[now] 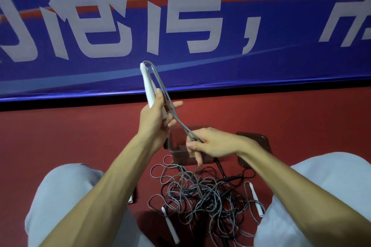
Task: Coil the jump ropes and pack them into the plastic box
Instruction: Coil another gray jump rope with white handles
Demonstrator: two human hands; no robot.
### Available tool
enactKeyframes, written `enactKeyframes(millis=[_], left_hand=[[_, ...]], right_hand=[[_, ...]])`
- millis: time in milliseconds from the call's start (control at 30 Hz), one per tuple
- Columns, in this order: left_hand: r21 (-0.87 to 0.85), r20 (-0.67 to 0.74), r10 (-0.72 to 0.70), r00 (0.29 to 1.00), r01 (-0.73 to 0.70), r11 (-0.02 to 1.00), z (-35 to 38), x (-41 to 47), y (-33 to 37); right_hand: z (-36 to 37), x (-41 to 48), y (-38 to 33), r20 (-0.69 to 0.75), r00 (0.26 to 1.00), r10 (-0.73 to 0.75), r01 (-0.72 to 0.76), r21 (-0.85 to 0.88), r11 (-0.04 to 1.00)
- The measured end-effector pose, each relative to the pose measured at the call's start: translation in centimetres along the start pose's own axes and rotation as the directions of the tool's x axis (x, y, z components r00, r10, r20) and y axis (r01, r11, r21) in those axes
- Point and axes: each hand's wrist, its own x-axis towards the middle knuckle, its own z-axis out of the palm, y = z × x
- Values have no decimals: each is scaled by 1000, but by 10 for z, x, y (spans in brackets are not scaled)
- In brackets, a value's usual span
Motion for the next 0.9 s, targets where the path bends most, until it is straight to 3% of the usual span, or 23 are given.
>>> enactKeyframes(millis=[100,167,233,333,467,567,667,767,833,900], left_hand=[[25,-27,46,999,-45,999,-4,3,-1],[144,-74,98,992,-87,986,-8,6,-3],[334,-136,194,972,-139,932,-12,11,-6],[674,-138,374,917,-190,714,-20,19,-9],[905,-52,377,925,-116,410,-25,22,-12],[965,69,298,952,-139,222,-23,21,-17],[961,175,90,980,-190,202,-18,18,-19],[949,240,-113,964,-208,237,-13,12,-18],[945,276,-188,943,-230,234,-8,4,-19],[933,350,-218,911,-320,162,-3,-3,-18]], right_hand=[[-2,-2,-5,8,1000,11,-11,40,999],[-4,-4,-4,41,997,60,-63,84,994],[-7,-7,-2,76,991,109,-111,21,994],[-13,-12,-1,85,989,121,-118,-39,992],[-28,-21,-1,-98,995,12,-10,19,1000],[-39,-24,5,-284,959,-22,58,120,991],[-46,-25,11,-445,895,-19,75,108,991],[-50,-25,13,-618,786,-21,35,10,999],[-52,-25,16,-694,718,43,-26,36,999],[-52,-24,17,-724,683,97,-83,55,995]])
